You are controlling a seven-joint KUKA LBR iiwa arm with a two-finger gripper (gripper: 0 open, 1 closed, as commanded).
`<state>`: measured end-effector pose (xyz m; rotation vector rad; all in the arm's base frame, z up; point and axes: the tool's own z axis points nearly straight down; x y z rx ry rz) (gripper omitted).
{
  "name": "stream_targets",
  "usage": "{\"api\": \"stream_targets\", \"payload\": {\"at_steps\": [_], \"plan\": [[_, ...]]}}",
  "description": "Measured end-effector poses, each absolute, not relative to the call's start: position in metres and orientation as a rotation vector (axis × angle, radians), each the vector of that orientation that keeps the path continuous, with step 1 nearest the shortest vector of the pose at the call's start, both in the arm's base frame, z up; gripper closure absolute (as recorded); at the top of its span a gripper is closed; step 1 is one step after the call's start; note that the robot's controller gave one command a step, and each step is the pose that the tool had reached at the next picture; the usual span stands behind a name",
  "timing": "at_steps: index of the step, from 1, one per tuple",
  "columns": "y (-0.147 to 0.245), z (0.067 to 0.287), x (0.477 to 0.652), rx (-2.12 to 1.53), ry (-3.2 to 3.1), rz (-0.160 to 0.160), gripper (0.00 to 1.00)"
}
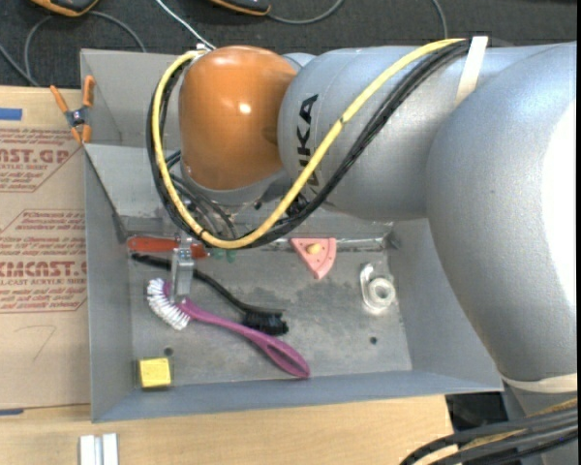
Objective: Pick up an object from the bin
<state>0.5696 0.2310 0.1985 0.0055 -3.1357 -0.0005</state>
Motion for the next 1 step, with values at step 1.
{"api": "stream_targets", "payload": {"at_steps": [1], "plan": [[0.2292, 0.2037, 0.5714, 0.0, -3.143, -0.003, 0.0]]}}
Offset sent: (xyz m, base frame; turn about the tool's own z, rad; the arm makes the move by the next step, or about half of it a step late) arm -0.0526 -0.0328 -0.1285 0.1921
